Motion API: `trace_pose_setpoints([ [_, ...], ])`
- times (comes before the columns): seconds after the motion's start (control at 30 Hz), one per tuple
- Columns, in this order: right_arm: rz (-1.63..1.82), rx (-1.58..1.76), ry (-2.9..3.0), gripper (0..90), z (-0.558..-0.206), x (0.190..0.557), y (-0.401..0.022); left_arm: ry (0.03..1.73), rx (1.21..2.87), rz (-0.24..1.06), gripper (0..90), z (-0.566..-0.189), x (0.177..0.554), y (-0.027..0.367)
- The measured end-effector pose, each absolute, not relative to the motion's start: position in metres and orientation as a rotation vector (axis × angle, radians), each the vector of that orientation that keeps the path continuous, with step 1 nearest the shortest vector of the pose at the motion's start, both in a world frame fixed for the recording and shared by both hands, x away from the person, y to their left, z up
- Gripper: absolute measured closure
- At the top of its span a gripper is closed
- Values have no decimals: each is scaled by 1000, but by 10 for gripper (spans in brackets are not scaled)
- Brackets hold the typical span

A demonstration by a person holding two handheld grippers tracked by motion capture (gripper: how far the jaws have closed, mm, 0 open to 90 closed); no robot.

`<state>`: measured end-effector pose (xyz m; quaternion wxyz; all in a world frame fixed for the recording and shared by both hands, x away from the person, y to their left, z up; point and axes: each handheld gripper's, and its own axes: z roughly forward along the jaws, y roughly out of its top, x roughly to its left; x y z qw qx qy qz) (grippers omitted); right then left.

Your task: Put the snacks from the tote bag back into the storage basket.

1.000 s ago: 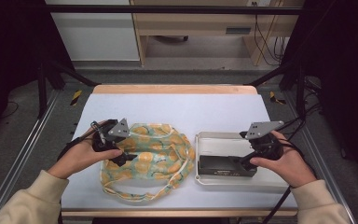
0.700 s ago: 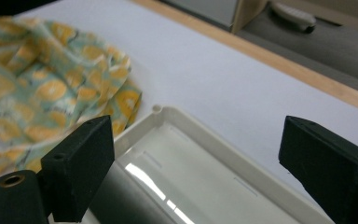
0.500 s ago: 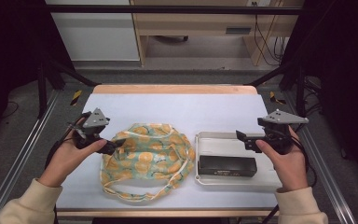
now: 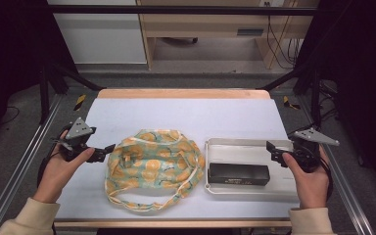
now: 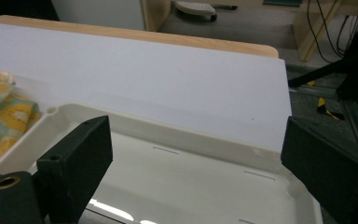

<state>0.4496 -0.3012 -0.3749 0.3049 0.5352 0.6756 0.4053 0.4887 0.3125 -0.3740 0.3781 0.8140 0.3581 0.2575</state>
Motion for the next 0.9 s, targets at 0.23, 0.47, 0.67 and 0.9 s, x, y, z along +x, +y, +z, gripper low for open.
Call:
trace_pose_setpoints([
  [0.23,1015,1524,1717,94,-396,452,-311,1005,2025,702,76,-393,490,334],
  [0.47,937,1649,1634,94,-417,454,-317,1100,1996,735,82,-419,490,352],
  [0.67,892,1697,1599,93,-427,451,-315,1143,1989,780,86,-442,486,359],
  [0.9,875,1711,1545,83,-436,439,-315,1143,1991,801,83,-455,474,361],
])
